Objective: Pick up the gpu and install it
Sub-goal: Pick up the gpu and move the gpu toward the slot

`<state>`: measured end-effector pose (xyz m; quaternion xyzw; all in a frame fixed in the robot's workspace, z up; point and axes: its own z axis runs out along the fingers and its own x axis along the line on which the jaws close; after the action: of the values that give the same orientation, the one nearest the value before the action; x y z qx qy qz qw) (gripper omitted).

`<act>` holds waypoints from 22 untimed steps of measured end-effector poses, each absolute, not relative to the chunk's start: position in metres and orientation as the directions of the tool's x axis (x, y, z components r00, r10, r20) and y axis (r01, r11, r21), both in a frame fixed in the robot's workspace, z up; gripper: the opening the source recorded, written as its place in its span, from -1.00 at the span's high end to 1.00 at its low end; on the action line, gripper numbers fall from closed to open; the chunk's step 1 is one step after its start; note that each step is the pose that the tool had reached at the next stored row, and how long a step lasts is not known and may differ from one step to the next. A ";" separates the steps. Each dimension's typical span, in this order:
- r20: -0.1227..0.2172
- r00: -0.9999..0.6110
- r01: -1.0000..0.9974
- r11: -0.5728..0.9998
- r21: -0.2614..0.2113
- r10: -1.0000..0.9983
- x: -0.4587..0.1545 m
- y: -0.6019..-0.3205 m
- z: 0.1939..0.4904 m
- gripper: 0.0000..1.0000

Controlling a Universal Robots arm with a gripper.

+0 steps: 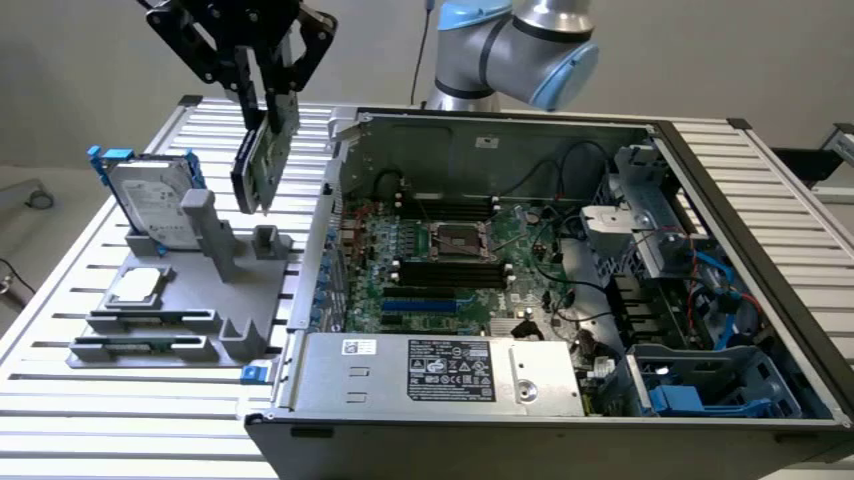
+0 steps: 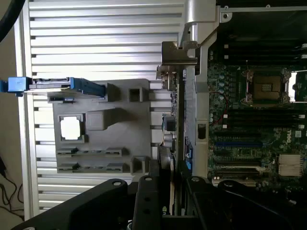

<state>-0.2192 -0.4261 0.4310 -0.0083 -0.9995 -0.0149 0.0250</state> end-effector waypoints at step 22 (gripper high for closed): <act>0.050 -0.999 0.017 0.999 0.036 0.016 -0.119 -0.427 0.425 0.48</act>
<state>-0.1194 -0.4274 0.4254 -0.0083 -0.9995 -0.0184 0.0251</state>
